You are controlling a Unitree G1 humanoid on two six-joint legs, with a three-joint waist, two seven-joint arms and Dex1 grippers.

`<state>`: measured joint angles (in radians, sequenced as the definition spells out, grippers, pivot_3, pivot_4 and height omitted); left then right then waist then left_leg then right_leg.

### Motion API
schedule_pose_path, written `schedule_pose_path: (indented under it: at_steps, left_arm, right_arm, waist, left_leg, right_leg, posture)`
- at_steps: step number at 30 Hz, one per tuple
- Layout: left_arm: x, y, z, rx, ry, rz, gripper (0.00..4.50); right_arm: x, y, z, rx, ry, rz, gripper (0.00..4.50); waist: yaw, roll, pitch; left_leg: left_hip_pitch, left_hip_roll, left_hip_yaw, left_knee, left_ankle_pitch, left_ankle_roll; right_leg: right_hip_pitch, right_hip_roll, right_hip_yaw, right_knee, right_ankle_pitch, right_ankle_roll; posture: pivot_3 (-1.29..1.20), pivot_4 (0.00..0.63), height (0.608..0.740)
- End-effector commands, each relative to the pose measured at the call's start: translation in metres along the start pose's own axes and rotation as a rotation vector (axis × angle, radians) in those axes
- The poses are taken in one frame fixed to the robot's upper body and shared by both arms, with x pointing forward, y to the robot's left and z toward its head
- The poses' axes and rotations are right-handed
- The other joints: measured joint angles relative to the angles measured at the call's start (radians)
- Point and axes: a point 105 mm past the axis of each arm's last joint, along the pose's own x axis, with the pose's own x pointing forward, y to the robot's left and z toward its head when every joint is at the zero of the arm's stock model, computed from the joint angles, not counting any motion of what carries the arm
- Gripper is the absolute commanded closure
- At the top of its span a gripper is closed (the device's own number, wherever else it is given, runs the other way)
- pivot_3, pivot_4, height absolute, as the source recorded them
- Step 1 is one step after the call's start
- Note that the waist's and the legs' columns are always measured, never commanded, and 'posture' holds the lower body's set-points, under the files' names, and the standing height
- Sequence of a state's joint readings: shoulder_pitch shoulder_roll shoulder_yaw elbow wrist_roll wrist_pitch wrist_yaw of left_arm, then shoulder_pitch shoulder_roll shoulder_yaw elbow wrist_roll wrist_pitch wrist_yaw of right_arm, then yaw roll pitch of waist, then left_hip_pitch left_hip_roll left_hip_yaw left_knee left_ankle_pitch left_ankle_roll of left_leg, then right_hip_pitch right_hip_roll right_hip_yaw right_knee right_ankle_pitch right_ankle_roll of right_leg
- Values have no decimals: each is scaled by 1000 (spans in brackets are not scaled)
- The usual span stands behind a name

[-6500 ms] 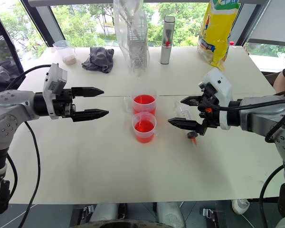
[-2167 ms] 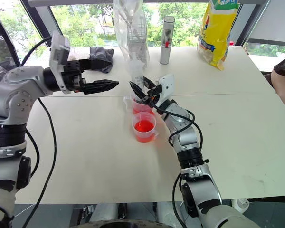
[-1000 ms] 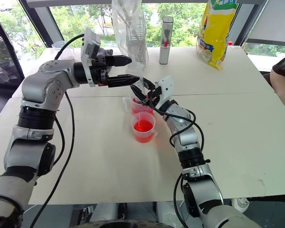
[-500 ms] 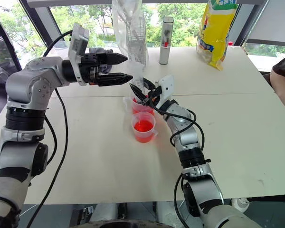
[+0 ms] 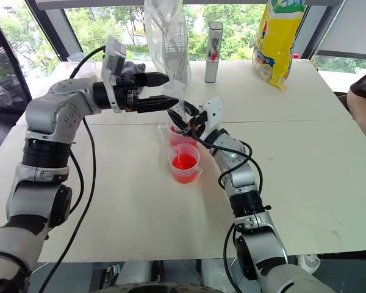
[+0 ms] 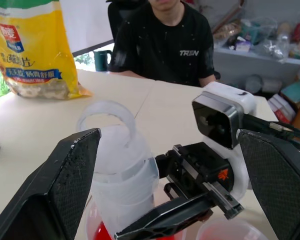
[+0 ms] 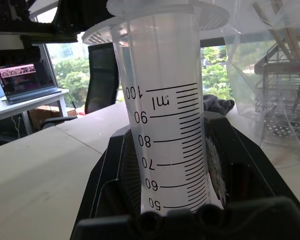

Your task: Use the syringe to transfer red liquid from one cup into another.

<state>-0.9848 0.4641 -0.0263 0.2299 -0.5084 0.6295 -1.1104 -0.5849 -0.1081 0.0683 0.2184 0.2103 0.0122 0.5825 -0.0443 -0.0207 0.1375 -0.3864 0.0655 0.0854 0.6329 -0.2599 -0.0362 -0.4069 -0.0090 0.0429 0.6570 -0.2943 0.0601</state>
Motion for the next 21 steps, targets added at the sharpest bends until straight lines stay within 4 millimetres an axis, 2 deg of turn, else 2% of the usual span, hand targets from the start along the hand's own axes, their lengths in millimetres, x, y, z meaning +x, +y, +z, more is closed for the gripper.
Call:
schedule_pose_path:
  at_steps: [1,6,9,13,16,17,21]
  left_arm:
    - [5,-1,10,42,-15,-10,0]
    - [11,-3,9,34,-23,-23,0]
    - [14,-4,10,29,-33,-35,869]
    - [17,-5,9,28,-32,-41,2740]
    - [17,-5,8,26,-28,-43,4328]
    - [17,-5,7,25,-26,-42,4472]
    - [17,-4,4,23,-15,-32,4472]
  right_arm:
    - [-1,4,-1,-3,6,11,3089]
    - [-1,5,-1,-4,5,16,3089]
    - [-1,5,-2,-4,7,18,3089]
    - [-1,6,-2,-3,9,18,3089]
    - [-1,6,-2,-2,9,18,3089]
    - [-1,6,-2,-2,9,19,3089]
    - [-2,7,-2,-1,11,23,3089]
  waist:
    - [0,0,0]
    - [1,0,0]
    - [1,0,0]
    - [0,0,0]
    - [-1,0,0]
    - [0,0,0]
    - [0,0,0]
  left_leg:
    - [0,0,0,0,0,0]
    - [0,0,0,0,0,0]
    - [0,0,0,0,0,0]
    - [0,0,0,0,0,0]
    - [1,0,0,0,0,0]
    - [1,0,0,0,0,0]
    - [1,0,0,0,0,0]
  right_leg:
    - [0,0,0,0,0,0]
    - [0,0,0,0,0,0]
    - [0,0,0,0,0,0]
    - [0,0,0,0,0,0]
    - [0,0,0,0,0,0]
    - [1,0,0,0,0,0]
    - [1,0,0,0,0,0]
  posture:
    - [0,150,740]
    - [0,150,740]
    - [0,150,740]
    - [0,150,740]
    - [0,150,740]
    - [0,150,740]
    - [0,150,740]
